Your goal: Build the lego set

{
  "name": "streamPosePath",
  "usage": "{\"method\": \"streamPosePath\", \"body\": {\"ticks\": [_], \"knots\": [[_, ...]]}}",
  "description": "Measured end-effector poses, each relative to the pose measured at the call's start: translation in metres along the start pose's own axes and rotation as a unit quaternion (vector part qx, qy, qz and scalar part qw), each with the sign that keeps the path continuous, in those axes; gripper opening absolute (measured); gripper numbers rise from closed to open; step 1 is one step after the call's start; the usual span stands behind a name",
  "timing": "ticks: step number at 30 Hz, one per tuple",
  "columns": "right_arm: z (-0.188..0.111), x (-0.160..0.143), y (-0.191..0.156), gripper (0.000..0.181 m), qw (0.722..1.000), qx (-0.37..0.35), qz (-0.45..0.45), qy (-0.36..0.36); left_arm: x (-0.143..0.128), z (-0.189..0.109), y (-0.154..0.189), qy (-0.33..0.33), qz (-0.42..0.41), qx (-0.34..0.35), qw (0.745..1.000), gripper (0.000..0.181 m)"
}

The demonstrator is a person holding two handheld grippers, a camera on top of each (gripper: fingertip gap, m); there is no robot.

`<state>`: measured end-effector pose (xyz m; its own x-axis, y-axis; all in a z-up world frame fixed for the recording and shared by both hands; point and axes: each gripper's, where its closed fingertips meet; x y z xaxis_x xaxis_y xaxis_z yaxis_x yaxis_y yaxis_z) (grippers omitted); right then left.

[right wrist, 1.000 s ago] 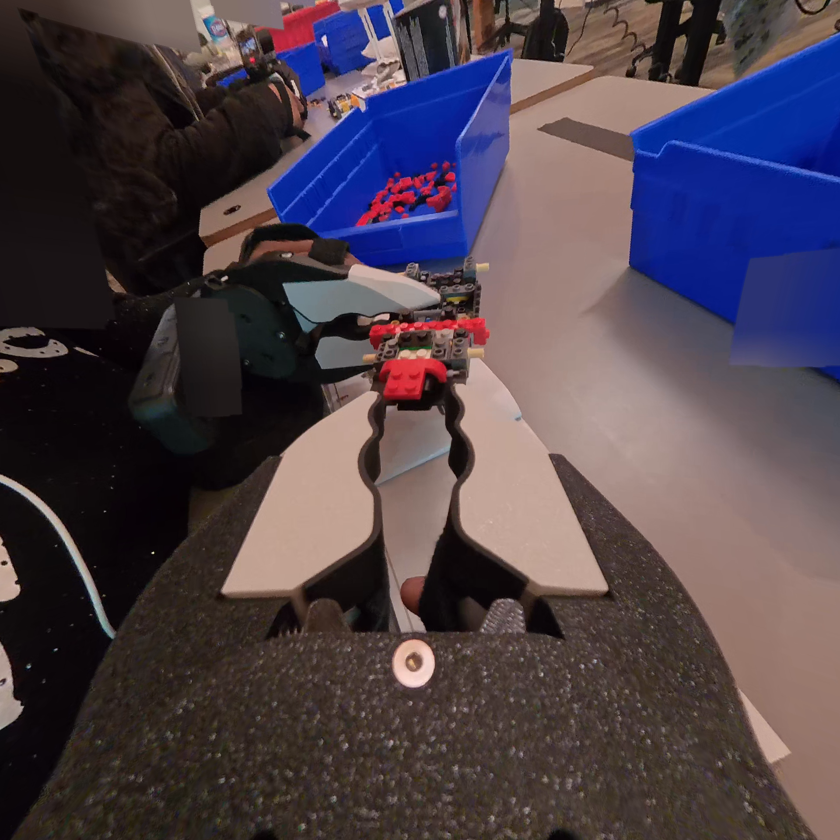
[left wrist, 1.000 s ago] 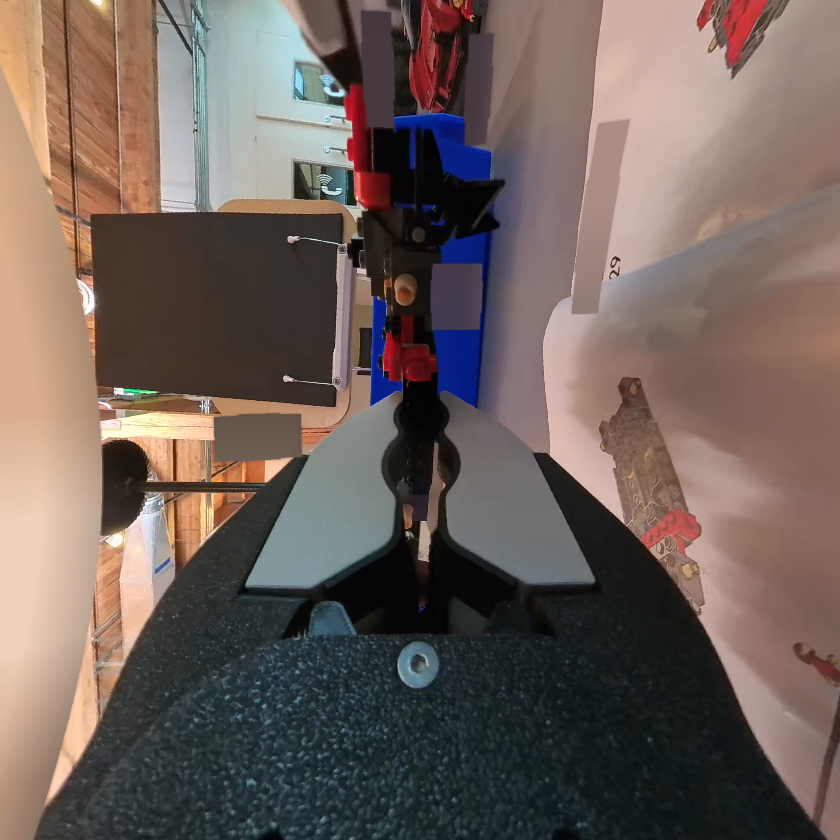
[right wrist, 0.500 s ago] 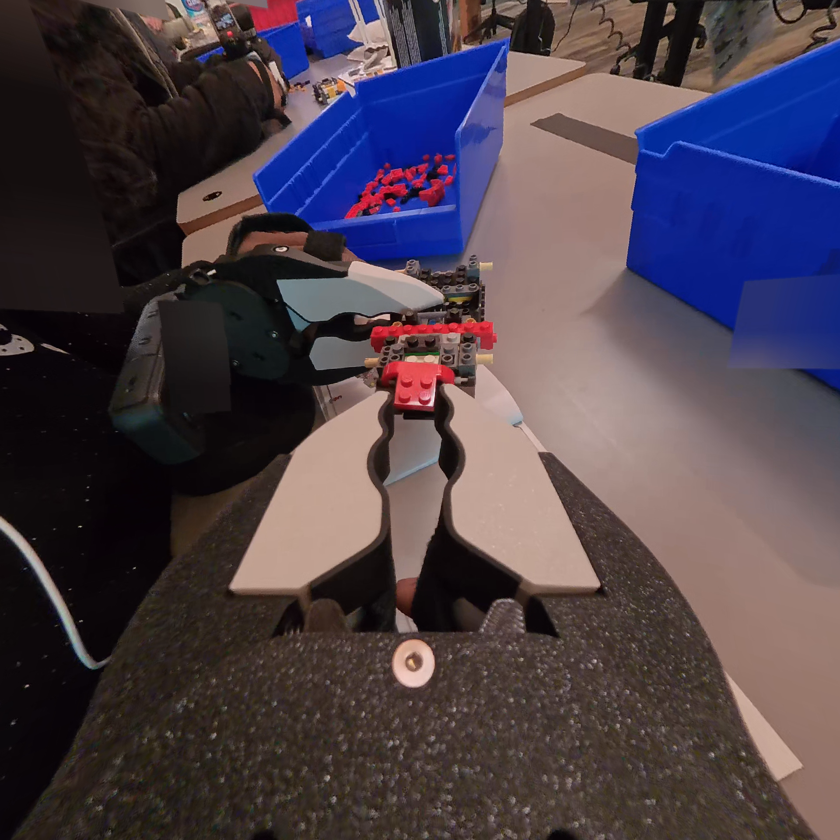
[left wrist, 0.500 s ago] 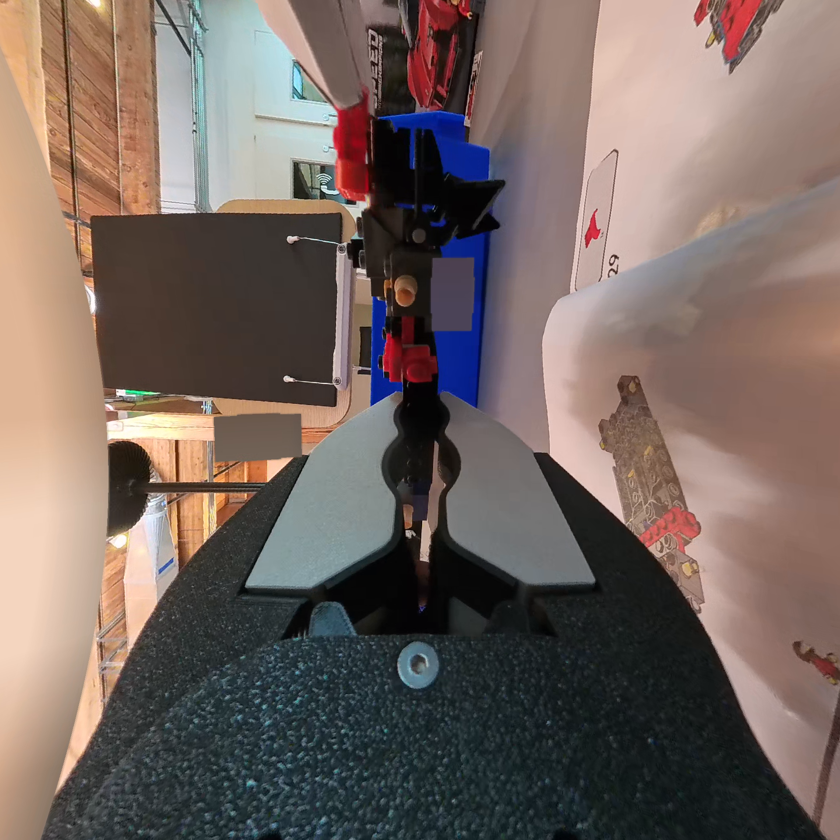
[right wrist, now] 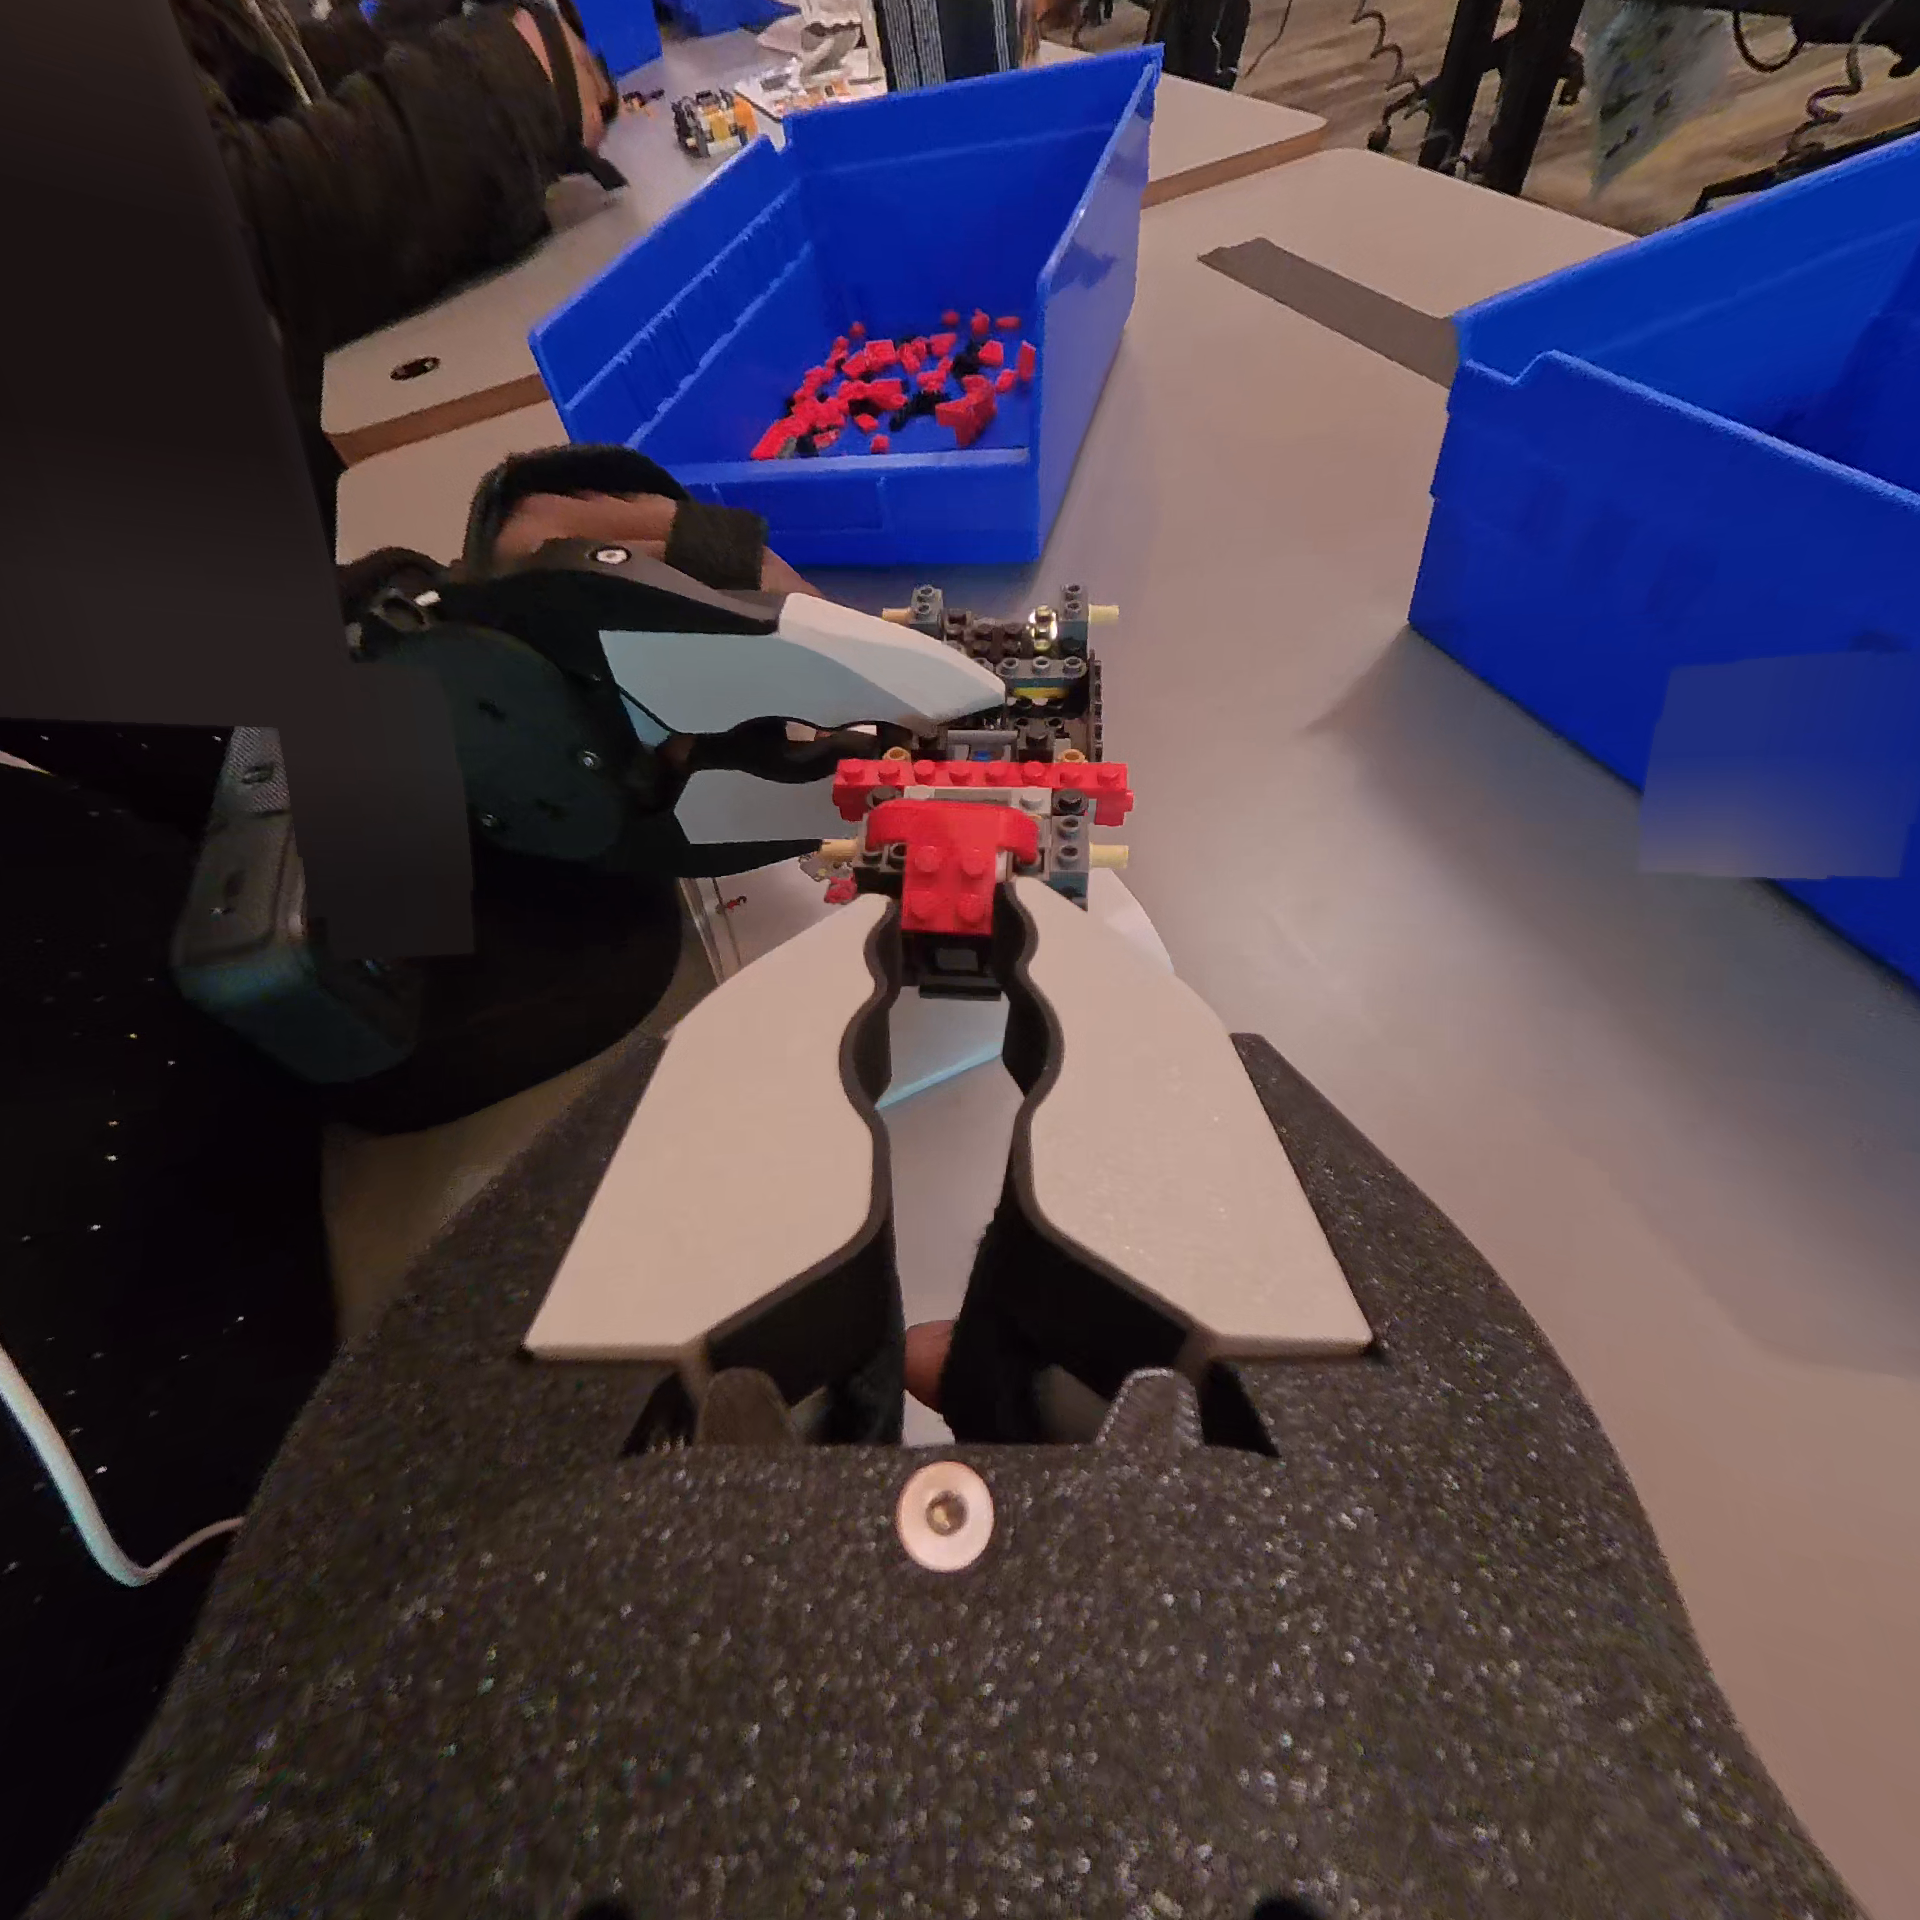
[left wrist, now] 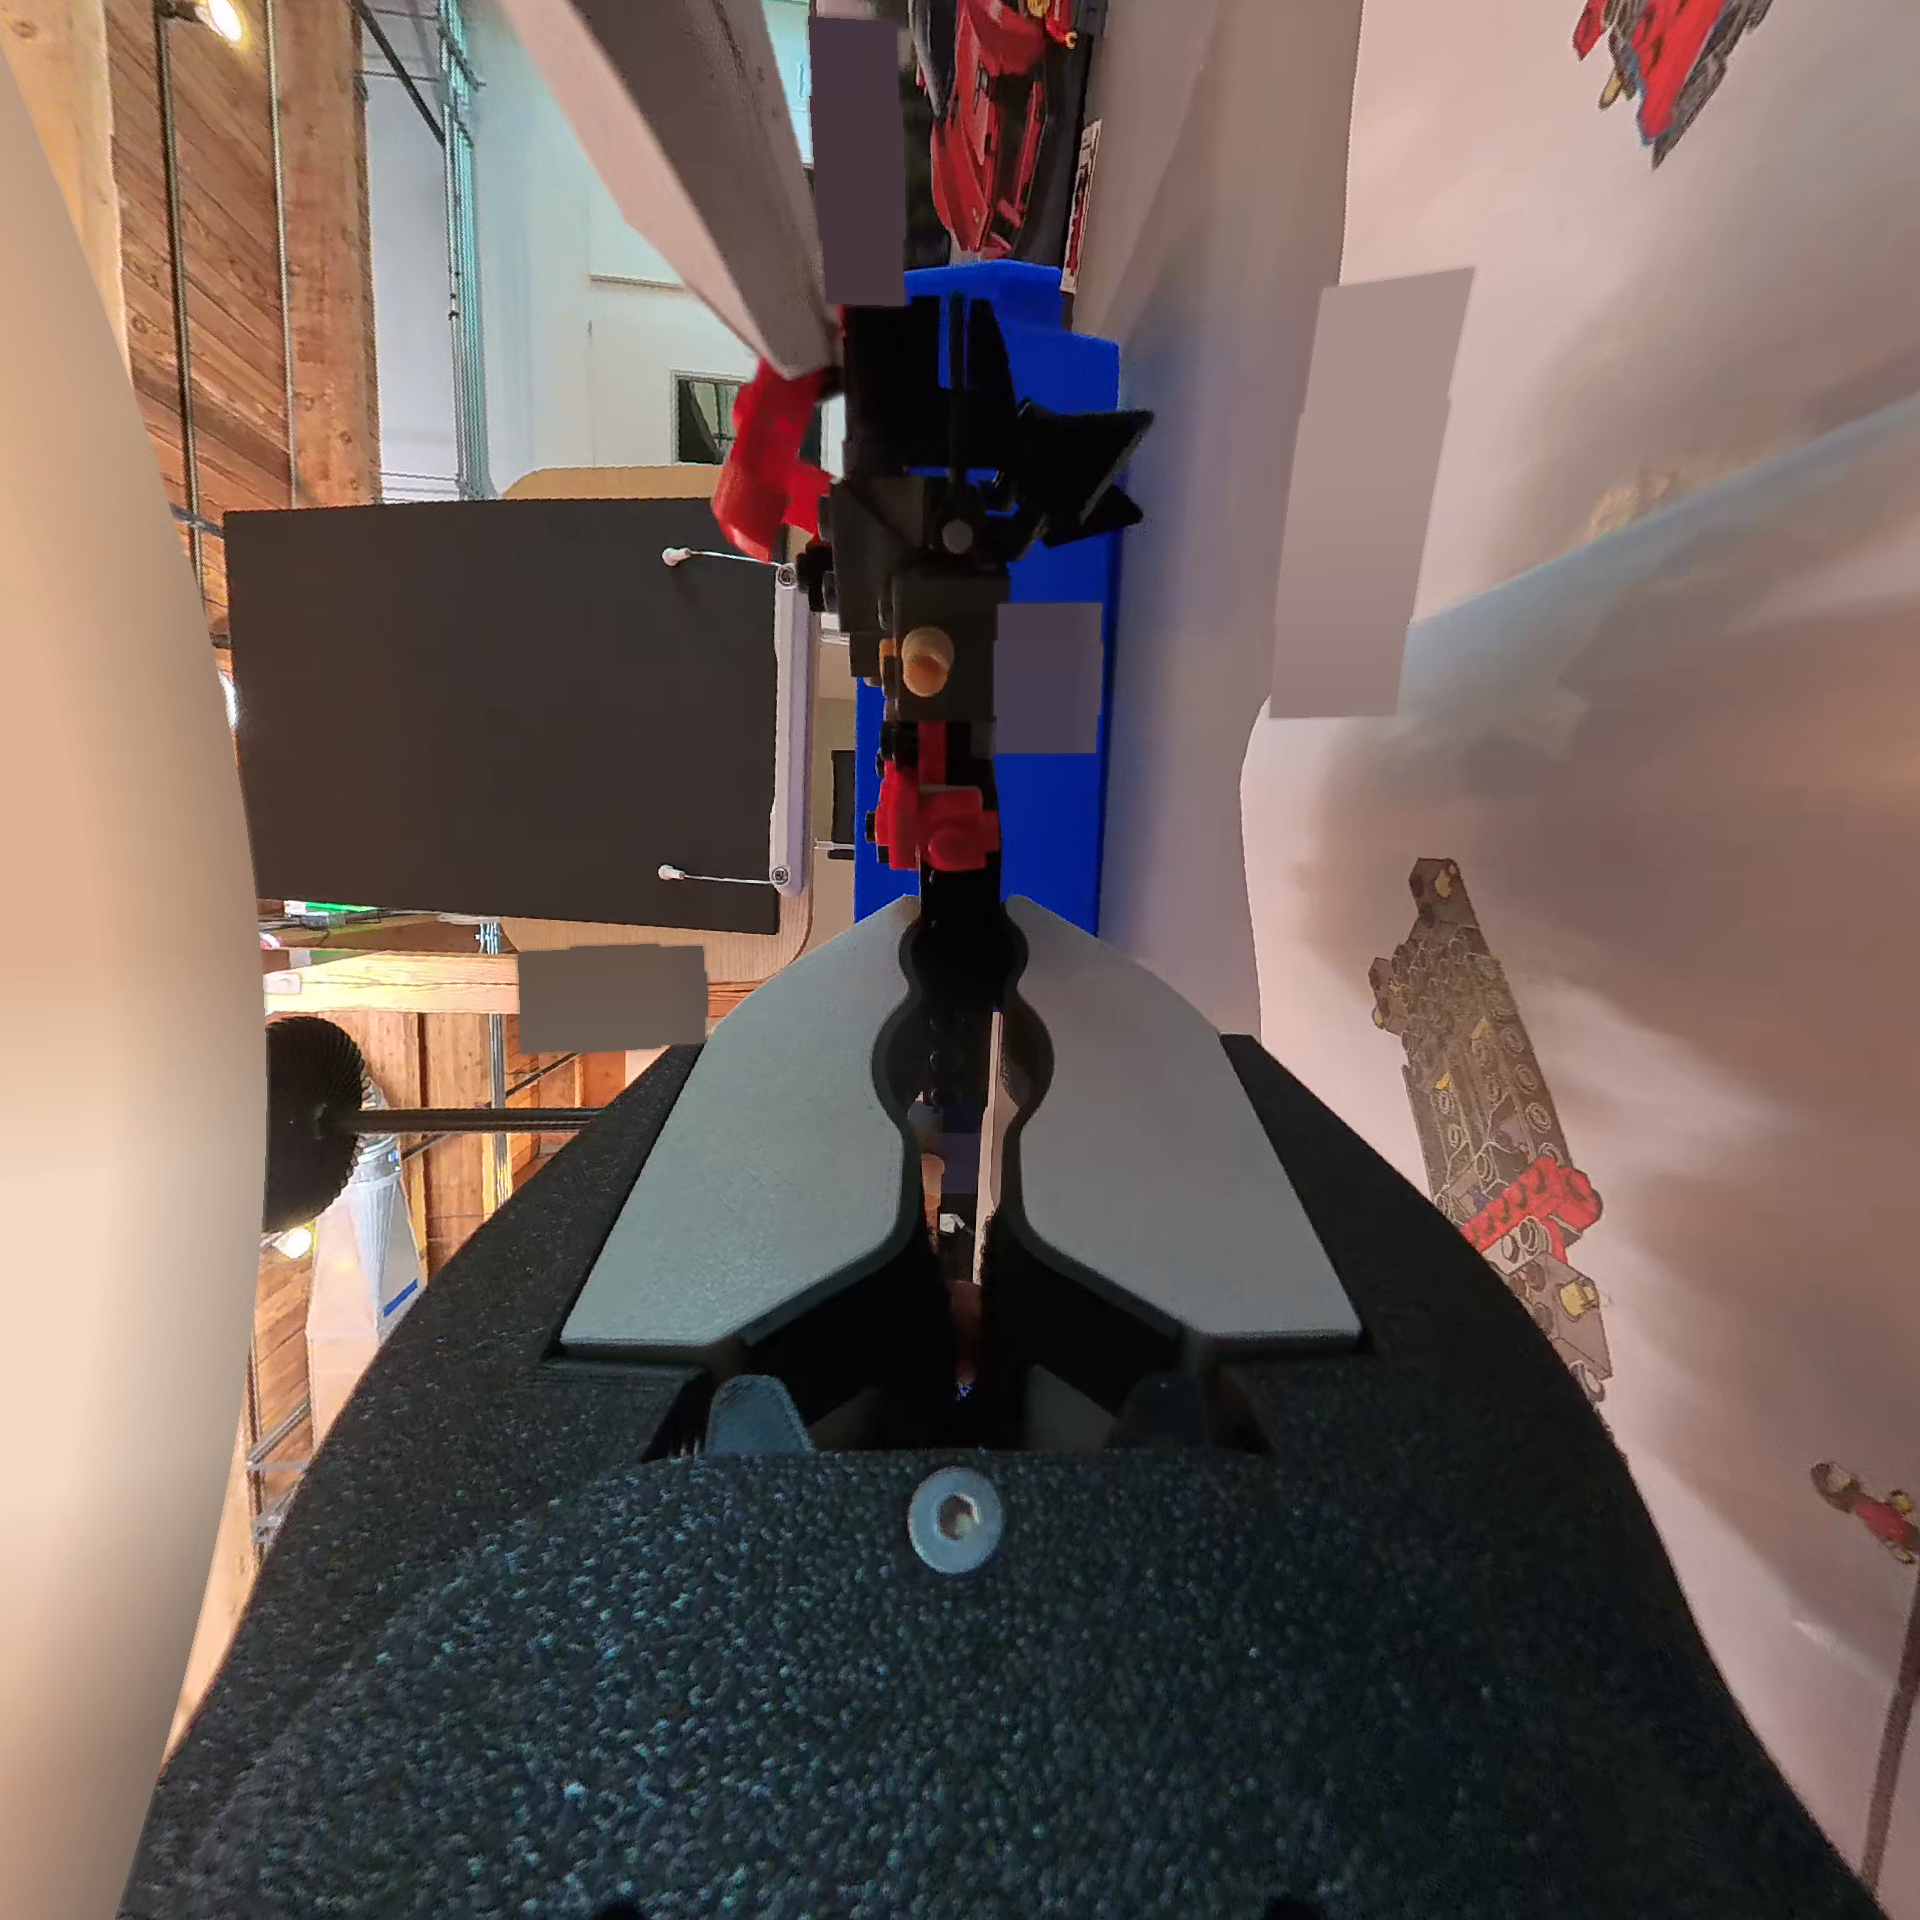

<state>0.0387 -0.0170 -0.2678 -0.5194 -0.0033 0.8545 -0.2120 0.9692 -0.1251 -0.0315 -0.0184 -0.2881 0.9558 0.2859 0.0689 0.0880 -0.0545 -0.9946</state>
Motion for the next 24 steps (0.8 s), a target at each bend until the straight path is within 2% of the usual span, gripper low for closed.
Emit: {"method": "streamPosePath", "body": {"ticks": [9, 24], "knots": [[-0.002, 0.000, 0.004, 0.016, 1.000, -0.024, -0.011, -0.012, 0.000, 0.000, 0.000, 0.000, 0.000, 0.000, 1.000, 0.008], [-0.031, -0.001, 0.023, 0.017, 0.999, -0.054, 0.008, 0.002, -0.001, 0.001, 0.001, -0.003, 0.002, -0.002, 1.000, 0.008]]}}
Point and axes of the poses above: each gripper's, where its closed fingertips meet, z out along the fingers, x out of its top, y = z × x across the jaws, and after that the axes turned 7 degrees about -y, right-handed
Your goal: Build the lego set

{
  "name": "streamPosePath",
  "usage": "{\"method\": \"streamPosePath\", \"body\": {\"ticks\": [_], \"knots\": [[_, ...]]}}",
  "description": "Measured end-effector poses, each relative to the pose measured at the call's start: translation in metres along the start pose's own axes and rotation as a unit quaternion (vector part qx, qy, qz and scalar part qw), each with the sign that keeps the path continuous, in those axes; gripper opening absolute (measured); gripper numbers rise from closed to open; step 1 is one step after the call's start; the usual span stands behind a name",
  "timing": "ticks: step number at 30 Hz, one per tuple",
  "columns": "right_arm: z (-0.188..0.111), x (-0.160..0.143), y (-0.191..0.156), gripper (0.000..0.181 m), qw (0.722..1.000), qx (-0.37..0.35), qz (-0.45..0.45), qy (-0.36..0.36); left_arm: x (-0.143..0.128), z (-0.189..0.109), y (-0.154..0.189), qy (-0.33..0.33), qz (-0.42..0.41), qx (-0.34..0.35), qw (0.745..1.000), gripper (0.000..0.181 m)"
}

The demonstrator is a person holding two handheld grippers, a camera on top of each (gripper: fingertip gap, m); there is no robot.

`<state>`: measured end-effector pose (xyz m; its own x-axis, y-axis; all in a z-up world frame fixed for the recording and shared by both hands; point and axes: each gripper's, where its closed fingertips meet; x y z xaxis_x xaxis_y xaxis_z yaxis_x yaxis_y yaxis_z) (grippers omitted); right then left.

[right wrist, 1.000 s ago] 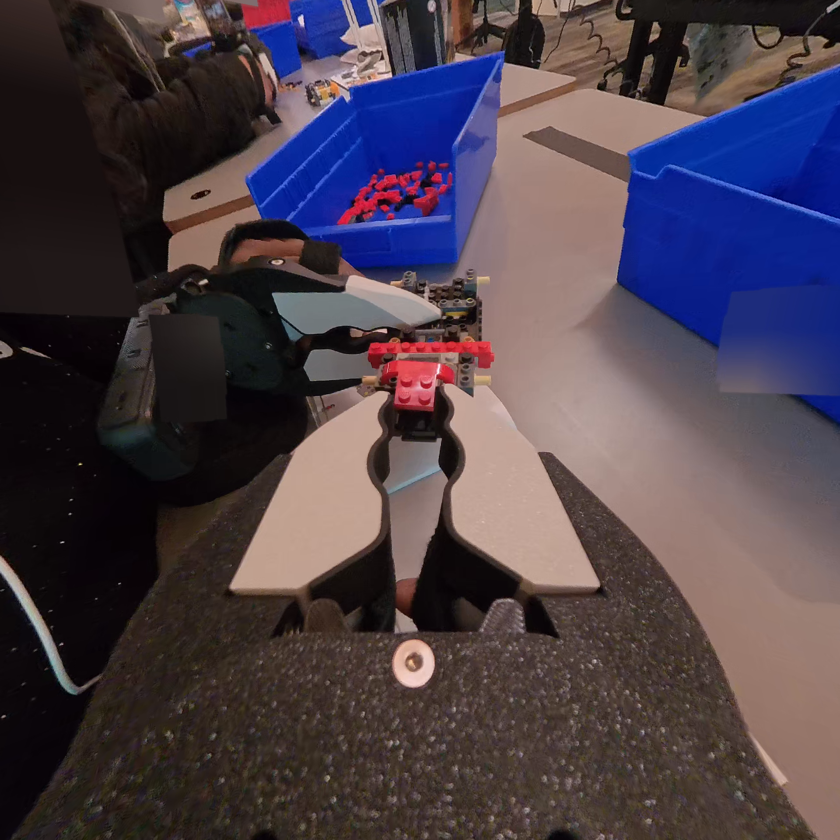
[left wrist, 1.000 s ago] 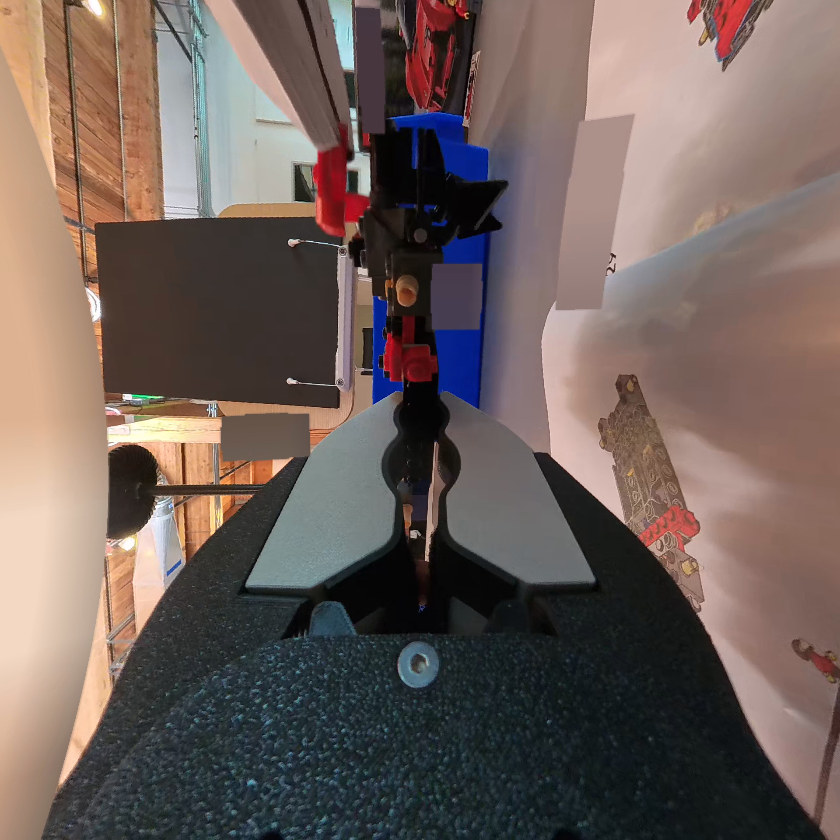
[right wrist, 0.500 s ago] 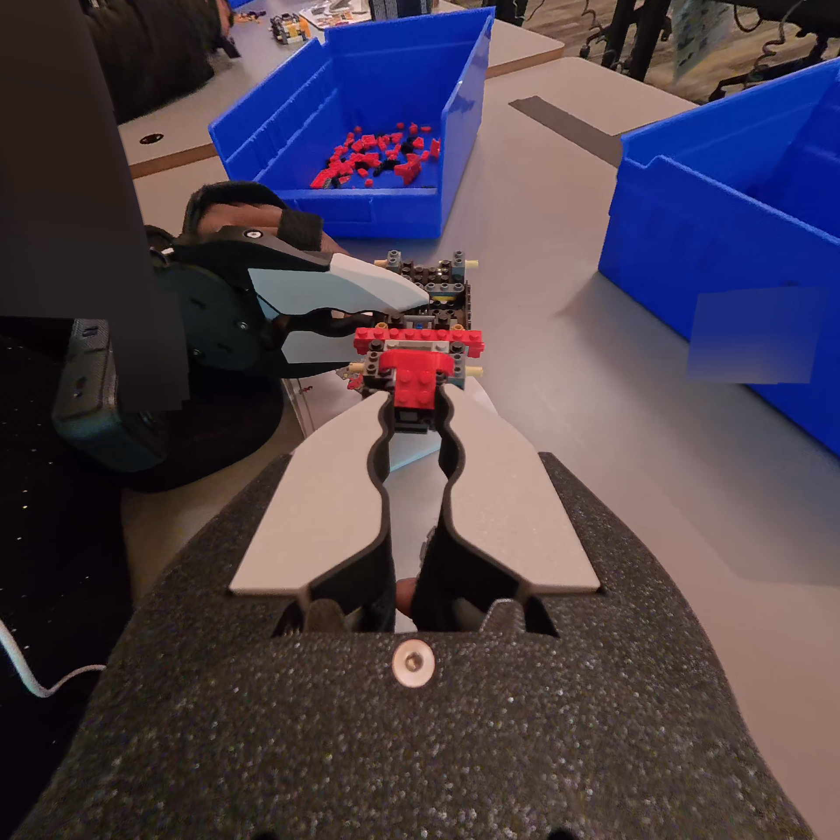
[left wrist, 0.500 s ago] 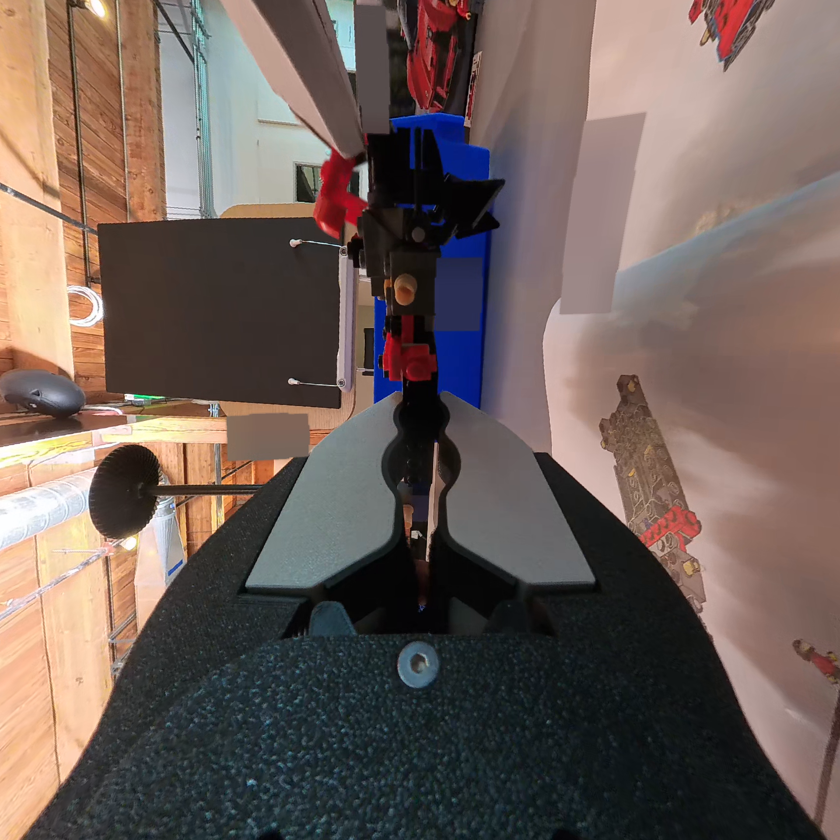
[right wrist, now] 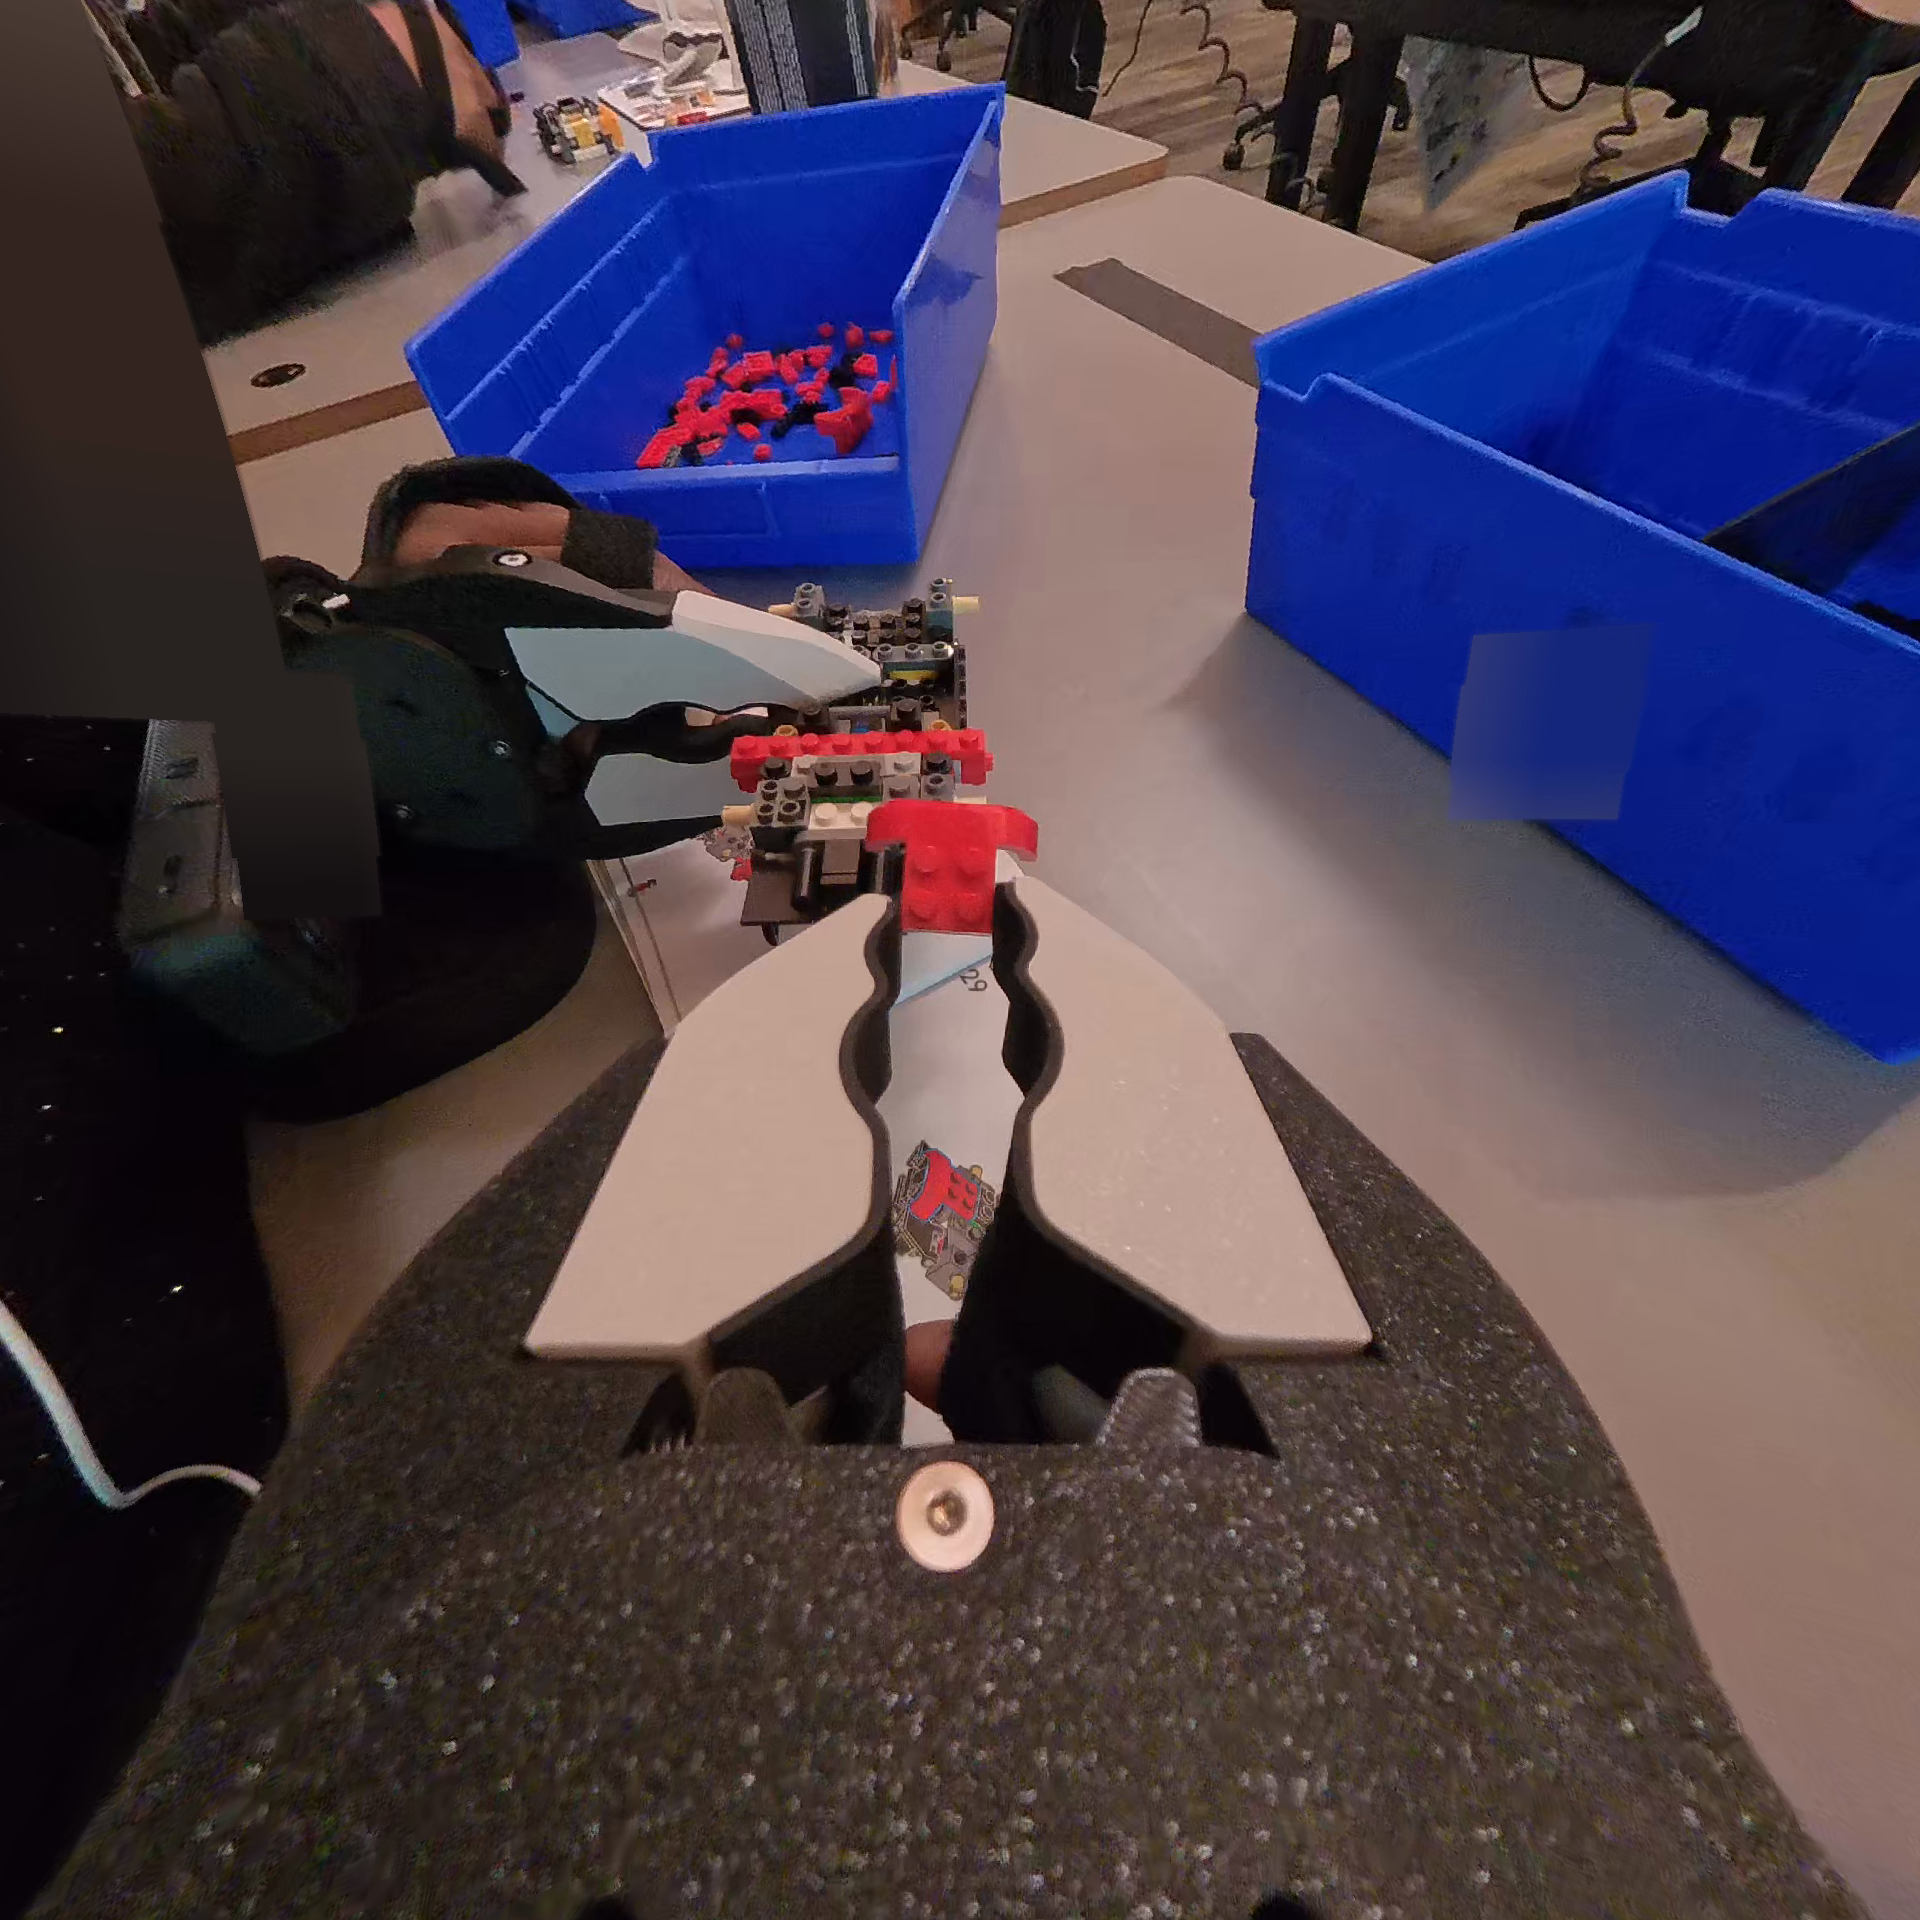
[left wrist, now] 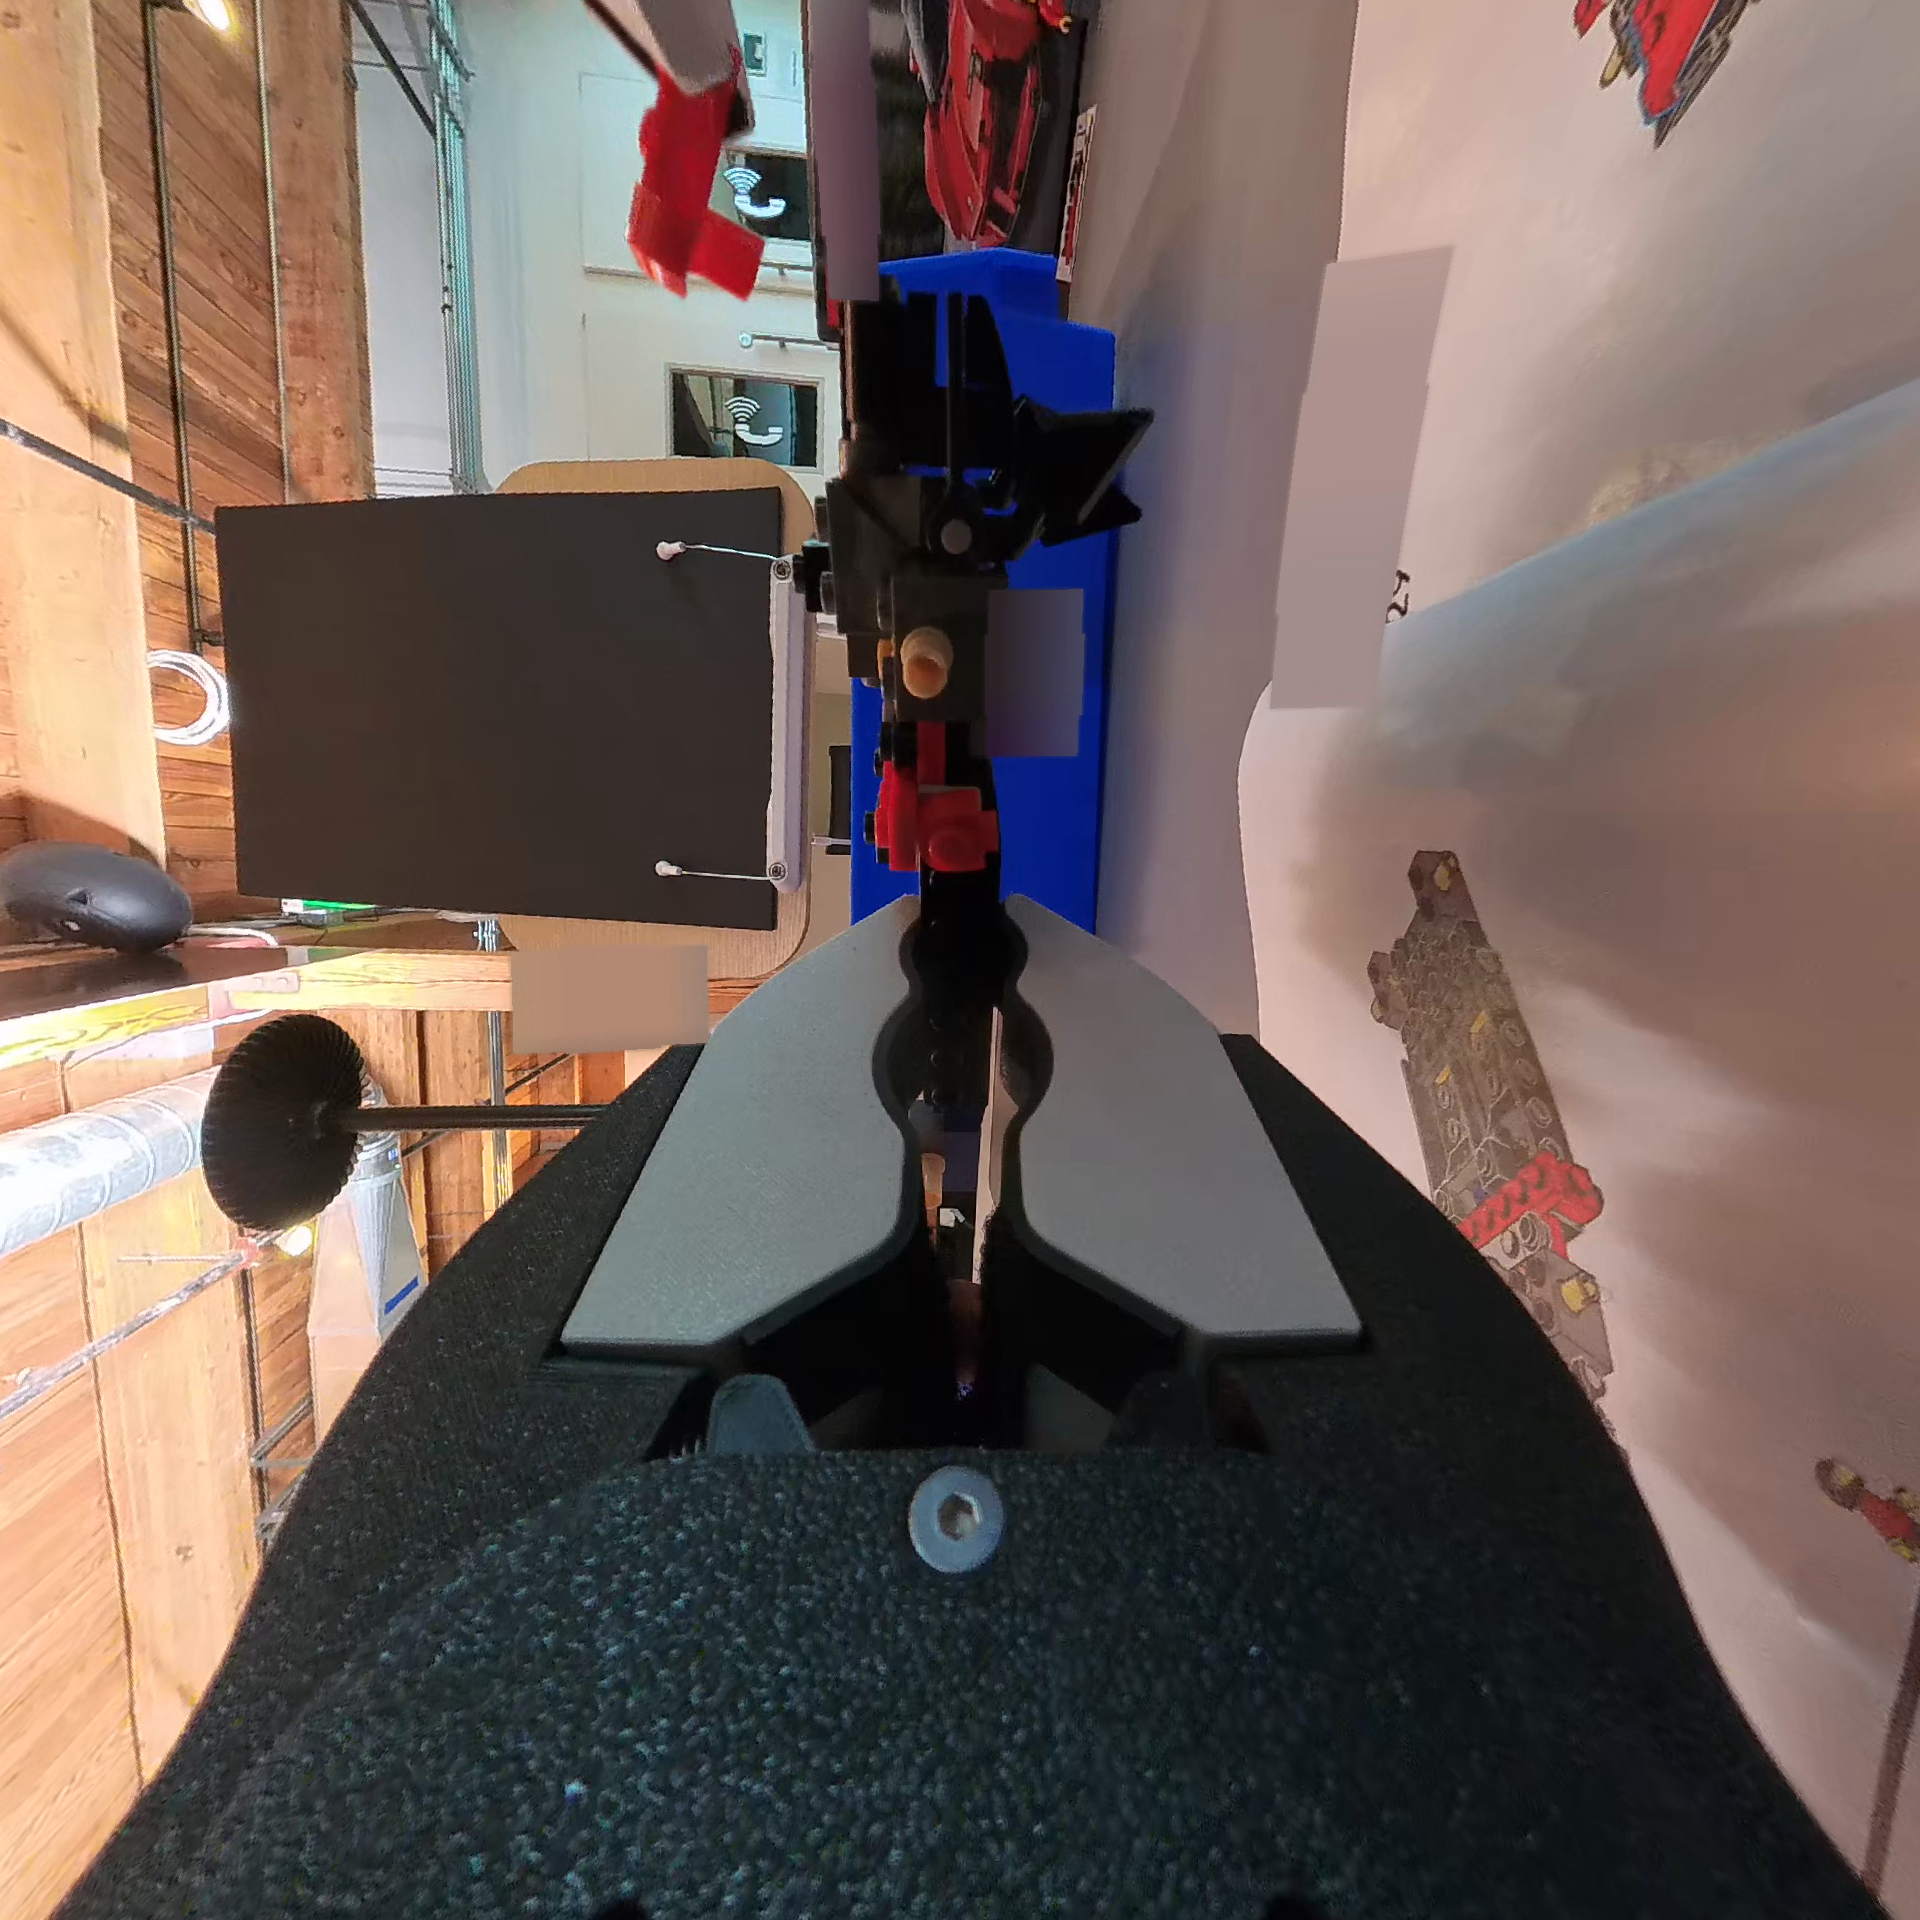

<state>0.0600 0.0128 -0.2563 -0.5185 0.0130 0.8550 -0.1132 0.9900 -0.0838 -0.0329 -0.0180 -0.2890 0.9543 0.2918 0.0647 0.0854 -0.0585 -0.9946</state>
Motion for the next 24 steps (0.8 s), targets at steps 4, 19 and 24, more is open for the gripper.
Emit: {"method": "streamPosePath", "body": {"ticks": [4, 19, 24], "knots": [[-0.0003, -0.0013, 0.0006, 0.017, 1.000, 0.001, 0.002, -0.001, -0.0001, 0.0003, 0.0007, -0.001, 0.001, -0.001, 1.000, 0.008], [0.0010, -0.0061, 0.0014, 0.017, 1.000, 0.006, 0.016, -0.006, 0.0001, 0.0005, 0.0015, -0.002, 0.010, 0.000, 1.000, 0.008], [0.0087, -0.0085, -0.0084, 0.017, 0.999, 0.023, 0.014, -0.028, 0.0006, 0.0001, 0.0010, -0.005, 0.027, 0.008, 1.000, 0.008]]}}
Point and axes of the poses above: each gripper's, where its closed fingertips meet, z out along the fingers, x out of its top, y = z × x across the jaws, and after that the axes turned 7 degrees about -y, right-handed
